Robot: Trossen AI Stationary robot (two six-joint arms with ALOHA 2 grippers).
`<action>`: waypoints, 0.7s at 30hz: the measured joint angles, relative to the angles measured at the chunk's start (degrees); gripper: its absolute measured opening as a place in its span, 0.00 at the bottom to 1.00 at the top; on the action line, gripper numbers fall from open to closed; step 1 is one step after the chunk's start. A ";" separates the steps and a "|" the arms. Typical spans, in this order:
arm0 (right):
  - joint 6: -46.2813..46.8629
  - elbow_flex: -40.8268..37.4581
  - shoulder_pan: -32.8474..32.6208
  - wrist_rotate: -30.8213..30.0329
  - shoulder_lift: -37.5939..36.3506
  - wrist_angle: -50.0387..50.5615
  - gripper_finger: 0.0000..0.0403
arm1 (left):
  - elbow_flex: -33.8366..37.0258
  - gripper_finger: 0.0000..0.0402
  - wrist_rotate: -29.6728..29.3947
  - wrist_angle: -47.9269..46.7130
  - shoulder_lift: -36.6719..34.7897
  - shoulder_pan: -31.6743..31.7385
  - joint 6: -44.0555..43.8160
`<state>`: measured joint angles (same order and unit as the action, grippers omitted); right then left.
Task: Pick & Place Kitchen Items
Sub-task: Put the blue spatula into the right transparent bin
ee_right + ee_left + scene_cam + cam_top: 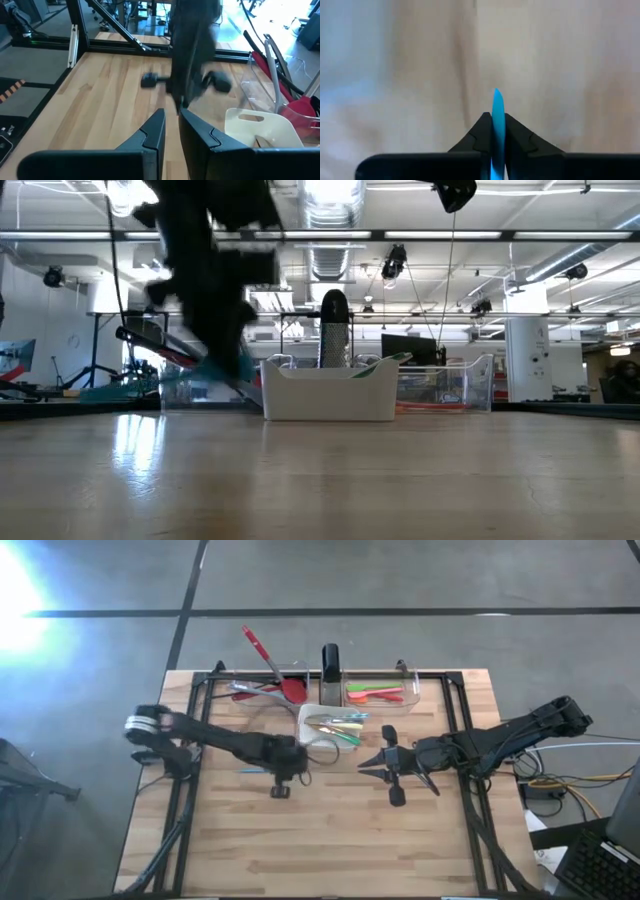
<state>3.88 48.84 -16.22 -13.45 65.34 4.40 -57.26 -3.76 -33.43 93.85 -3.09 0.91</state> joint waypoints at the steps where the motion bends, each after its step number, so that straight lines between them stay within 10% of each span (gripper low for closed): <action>1: 0.00 0.00 0.00 0.00 0.00 0.00 0.12 | -0.16 0.06 -0.54 1.82 -2.85 0.00 -0.71; 11: -0.04 0.00 0.00 -0.02 0.07 -0.02 0.12 | 3.95 0.06 -8.65 28.22 -22.83 -0.13 1.93; 21: -2.93 0.00 0.02 -0.22 0.09 -3.09 0.12 | 12.26 0.06 -4.80 66.85 -26.52 -0.09 6.06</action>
<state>0.95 48.84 -16.21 -13.67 65.43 1.31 -45.01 -8.56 33.41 67.33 -3.18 6.98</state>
